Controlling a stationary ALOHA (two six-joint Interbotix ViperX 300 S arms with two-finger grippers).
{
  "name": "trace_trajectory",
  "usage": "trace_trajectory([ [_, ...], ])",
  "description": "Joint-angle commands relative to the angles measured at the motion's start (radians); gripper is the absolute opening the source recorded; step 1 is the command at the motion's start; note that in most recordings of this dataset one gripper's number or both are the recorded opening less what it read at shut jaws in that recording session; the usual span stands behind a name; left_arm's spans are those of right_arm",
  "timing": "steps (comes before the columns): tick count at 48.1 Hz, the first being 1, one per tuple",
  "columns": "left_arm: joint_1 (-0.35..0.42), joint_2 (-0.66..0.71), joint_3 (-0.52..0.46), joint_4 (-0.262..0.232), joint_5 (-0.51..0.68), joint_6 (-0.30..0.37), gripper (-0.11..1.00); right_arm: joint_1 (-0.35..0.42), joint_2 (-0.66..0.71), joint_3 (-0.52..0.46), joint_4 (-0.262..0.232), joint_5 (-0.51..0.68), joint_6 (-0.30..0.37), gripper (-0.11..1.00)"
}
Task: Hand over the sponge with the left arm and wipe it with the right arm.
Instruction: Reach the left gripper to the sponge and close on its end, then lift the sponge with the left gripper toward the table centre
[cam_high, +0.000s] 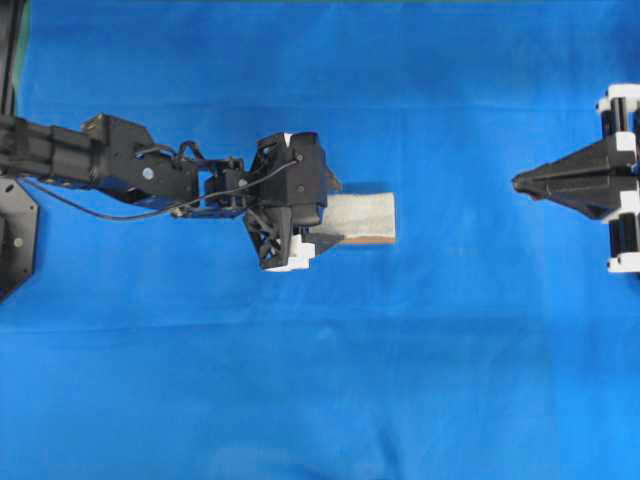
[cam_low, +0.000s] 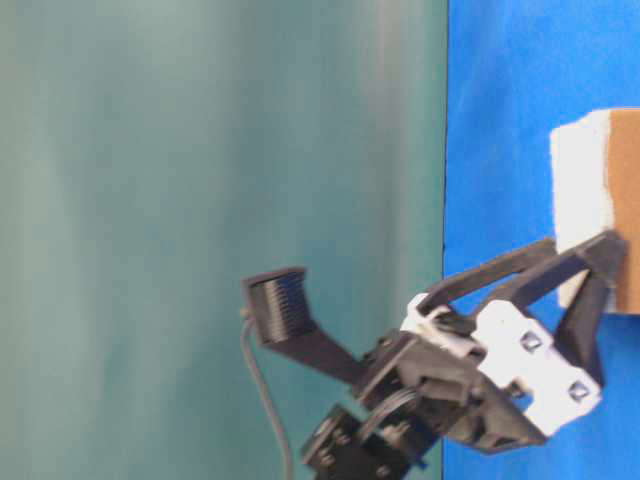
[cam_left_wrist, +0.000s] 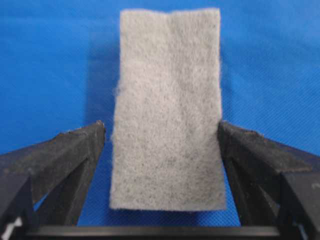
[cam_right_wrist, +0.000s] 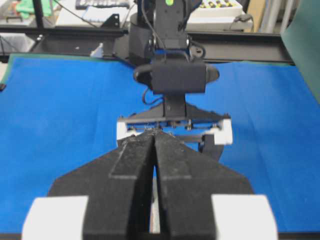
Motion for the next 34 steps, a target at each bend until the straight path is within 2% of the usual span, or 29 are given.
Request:
trace_trajectory([
  [1, 0.008, 0.011, -0.023, -0.002, -0.003, 0.003, 0.94, -0.002, 0.005, -0.018, 0.000, -0.002, 0.002, 0.00],
  [18, 0.006, 0.021, -0.058, -0.002, 0.087, 0.012, 0.91, -0.002, 0.005, -0.018, -0.002, 0.012, 0.002, 0.00],
  [21, 0.006, 0.018, -0.071, -0.002, 0.120, 0.008, 0.83, -0.002, 0.005, -0.018, 0.000, 0.012, 0.000, 0.00],
  [29, 0.006, 0.003, -0.084, -0.002, 0.167, 0.015, 0.45, -0.002, 0.005, -0.018, -0.002, 0.012, 0.000, 0.00],
  [34, 0.008, -0.011, -0.083, -0.002, 0.170, 0.017, 0.41, -0.002, 0.005, -0.018, -0.002, 0.011, 0.000, 0.00],
])
